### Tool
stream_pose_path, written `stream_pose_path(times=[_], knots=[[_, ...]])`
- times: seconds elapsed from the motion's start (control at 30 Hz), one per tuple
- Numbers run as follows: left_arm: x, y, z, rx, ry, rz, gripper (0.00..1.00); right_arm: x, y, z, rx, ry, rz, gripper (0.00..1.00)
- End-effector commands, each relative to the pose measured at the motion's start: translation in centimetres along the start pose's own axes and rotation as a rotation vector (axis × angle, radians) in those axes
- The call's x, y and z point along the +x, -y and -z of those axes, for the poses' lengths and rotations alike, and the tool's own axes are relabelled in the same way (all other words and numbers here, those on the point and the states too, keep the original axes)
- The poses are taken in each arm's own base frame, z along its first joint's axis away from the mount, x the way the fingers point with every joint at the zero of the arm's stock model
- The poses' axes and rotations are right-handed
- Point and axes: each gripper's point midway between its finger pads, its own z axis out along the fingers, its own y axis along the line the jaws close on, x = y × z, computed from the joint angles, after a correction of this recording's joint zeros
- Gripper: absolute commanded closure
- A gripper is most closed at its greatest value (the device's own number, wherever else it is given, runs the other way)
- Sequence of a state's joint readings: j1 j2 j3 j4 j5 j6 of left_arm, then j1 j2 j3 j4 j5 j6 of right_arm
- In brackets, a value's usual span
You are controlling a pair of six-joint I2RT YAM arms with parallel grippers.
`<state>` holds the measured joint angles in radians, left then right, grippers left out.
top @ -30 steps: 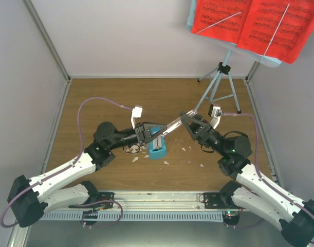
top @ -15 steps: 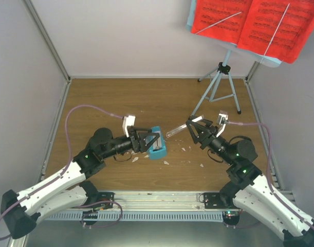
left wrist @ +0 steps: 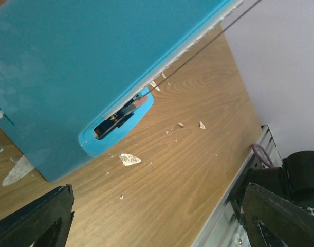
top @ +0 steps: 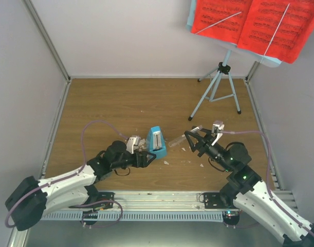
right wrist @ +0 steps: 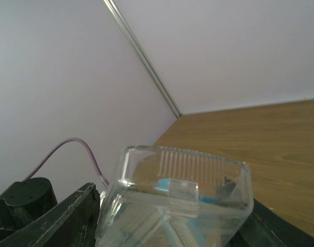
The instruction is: Pack up the instrument practice props
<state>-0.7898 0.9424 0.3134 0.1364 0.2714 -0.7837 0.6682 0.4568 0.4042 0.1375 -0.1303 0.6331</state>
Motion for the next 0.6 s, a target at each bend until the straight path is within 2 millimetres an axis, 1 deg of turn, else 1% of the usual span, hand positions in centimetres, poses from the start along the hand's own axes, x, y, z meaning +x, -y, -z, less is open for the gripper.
stream_pose_path(times=[0.0,0.23,0.4,0.57], knots=[[-1.9,0.7,-0.6,0.039,0.089,-0.066,0.1,0.3,0.4,0.6,0.013,0.017,0.012,0.4],[-1.8,-0.9,-1.3,-0.015,0.108,-0.101,0.1,0.3,0.8,1.5,0.032,0.03,0.017,0.4],[-1.6,-1.0,-2.3,-0.014,0.08,-0.12,0.1,0.6,1.2,1.6,0.048,0.029,0.017,0.39],[-1.3,-0.3,-3.2,0.025,0.053,-0.113,0.11,0.8,1.6,1.6,0.066,0.025,0.035,0.39]])
